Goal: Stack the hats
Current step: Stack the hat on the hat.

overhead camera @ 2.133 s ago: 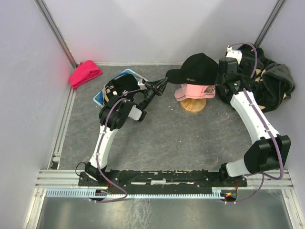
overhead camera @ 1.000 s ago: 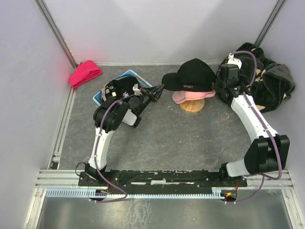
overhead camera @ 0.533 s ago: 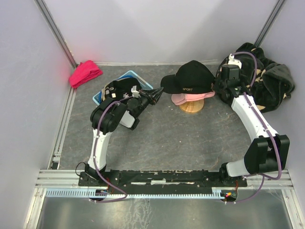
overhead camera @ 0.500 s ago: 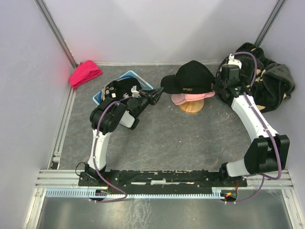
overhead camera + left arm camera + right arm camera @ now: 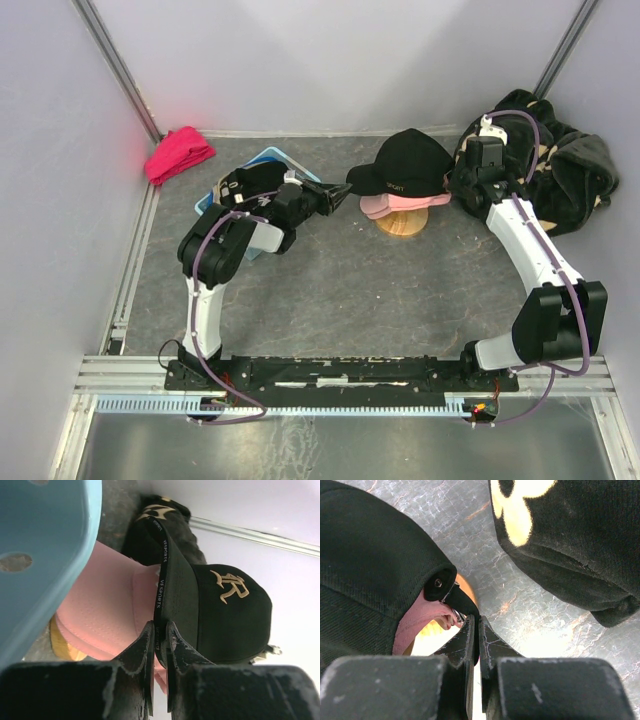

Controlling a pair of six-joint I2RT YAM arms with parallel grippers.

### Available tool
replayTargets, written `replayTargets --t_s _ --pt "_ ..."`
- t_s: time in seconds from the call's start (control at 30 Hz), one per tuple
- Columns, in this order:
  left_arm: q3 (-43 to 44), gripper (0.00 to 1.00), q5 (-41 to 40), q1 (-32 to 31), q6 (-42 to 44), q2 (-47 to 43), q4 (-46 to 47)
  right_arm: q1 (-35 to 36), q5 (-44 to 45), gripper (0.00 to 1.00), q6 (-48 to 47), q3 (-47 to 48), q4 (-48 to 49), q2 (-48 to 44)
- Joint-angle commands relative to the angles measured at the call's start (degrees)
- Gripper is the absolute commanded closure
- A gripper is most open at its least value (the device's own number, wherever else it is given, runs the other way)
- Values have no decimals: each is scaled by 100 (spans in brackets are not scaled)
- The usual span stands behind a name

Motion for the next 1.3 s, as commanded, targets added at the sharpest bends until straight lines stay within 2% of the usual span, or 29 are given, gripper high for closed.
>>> replayTargets --t_s 0.0,0.1,0.33,0.97,1.27 --pt "277 97 -403 226 1131 -36 -2388 -274 565 92 -165 -79 -361 28" --pt "352 97 -487 203 1368 -84 -2740 -271 564 92 -157 -77 -354 -6" --pt "249 97 -493 174 1403 -68 -2698 -271 494 92 -146 -129 -333 -68" --pt "120 97 -632 -24 2117 -81 -3446 -280 477 92 -76 -564 -270 -8" --pt "-88 97 -812 -262 1984 25 -3370 -290 366 92 -8 -468 -80 339"
